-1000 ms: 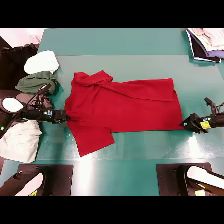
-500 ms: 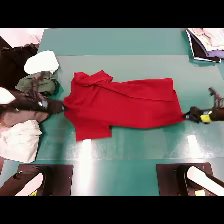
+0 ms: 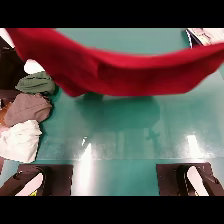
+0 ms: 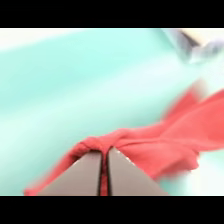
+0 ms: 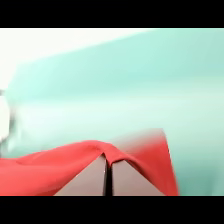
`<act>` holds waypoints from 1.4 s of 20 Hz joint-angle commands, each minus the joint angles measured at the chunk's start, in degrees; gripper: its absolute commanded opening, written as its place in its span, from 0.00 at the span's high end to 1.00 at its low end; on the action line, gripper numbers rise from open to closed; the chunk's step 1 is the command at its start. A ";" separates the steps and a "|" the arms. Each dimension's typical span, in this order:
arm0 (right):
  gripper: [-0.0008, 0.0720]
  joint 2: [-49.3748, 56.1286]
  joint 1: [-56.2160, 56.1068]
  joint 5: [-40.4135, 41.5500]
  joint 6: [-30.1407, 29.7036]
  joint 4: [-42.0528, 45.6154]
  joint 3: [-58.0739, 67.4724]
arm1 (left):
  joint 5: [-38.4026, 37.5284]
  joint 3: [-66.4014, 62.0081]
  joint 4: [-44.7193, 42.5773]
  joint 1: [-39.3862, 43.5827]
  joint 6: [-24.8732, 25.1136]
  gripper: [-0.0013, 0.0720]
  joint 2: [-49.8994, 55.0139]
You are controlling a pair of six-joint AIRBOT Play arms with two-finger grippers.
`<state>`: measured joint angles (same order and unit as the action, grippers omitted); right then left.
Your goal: Fold the shirts.
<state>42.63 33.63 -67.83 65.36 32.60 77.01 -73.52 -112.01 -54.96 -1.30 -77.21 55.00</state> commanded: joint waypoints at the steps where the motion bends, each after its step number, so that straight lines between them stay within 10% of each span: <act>1: 0.97 -4.13 1.49 1.25 3.74 2.64 15.32 | -0.13 -17.40 -0.09 -0.04 -3.30 0.95 -1.31; 10: 0.97 8.48 0.28 -24.22 21.55 30.62 44.72 | 1.25 -9.94 -0.31 -0.04 -6.88 0.95 -8.83; 17: 0.97 24.57 -15.30 -36.06 24.83 47.21 29.83 | -3.28 22.43 -0.44 -0.04 -4.57 0.95 2.86; 28: 0.97 45.07 -23.89 -4.92 24.74 48.39 15.50 | 19.06 25.16 -0.20 -0.04 7.23 0.95 29.35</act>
<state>83.99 10.48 -84.97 90.00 80.60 94.65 -63.42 -87.20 -55.44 -1.30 -73.49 79.40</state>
